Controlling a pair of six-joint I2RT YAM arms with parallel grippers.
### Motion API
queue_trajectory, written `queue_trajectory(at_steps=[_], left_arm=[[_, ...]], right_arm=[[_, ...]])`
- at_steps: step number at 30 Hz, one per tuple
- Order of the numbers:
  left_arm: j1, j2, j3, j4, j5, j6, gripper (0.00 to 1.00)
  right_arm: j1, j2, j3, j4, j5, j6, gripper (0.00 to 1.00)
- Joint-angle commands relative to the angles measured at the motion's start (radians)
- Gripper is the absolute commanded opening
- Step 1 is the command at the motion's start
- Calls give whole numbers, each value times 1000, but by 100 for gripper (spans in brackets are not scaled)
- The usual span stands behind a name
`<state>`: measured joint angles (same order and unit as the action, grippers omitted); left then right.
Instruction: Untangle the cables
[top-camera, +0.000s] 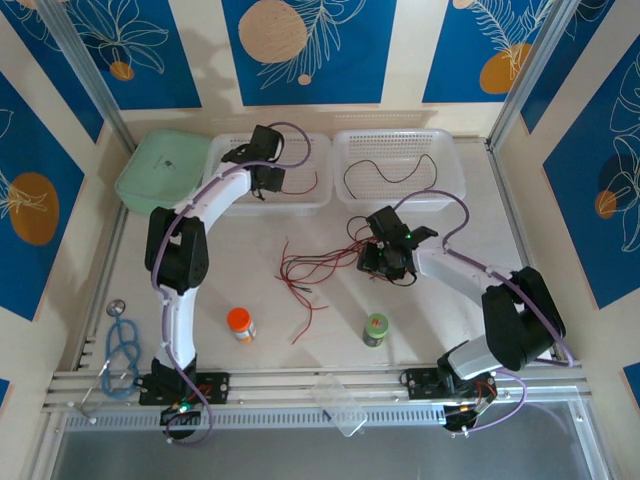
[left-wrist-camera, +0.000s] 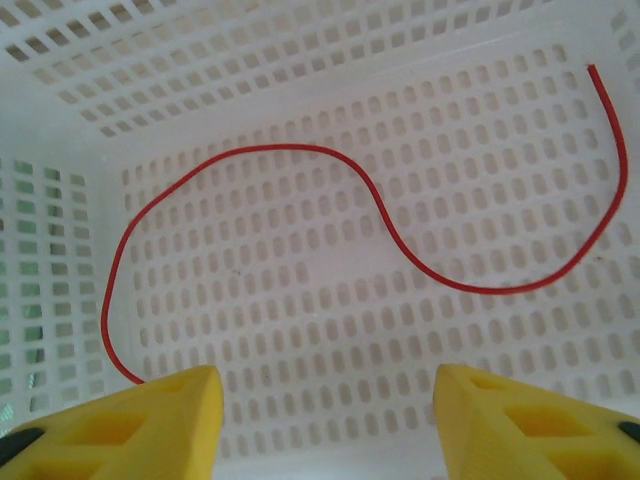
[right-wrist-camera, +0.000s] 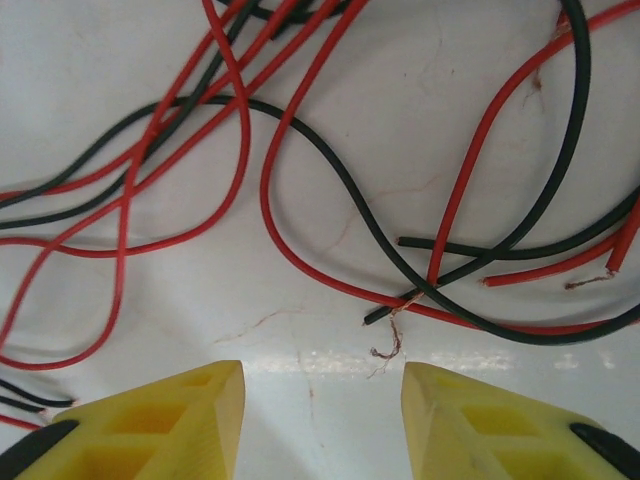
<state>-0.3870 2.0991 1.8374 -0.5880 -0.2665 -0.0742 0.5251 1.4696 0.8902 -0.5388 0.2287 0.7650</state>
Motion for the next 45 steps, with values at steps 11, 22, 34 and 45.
queue_trajectory(at_steps=[11, 22, 34, 45], left_arm=[[-11, -446, -317, 63, 160, -86, 65], [-41, -736, -698, 132, 243, -211, 69], [-62, -798, -754, 130, 286, -262, 69], [-102, -823, -744, 90, 297, -253, 70]], right_arm=[[24, 170, 96, 8, -10, -22, 39], [10, 310, 159, 8, 12, -93, 39], [22, 315, 175, -49, 1, -148, 26], [20, 254, 304, -213, 2, -341, 29]])
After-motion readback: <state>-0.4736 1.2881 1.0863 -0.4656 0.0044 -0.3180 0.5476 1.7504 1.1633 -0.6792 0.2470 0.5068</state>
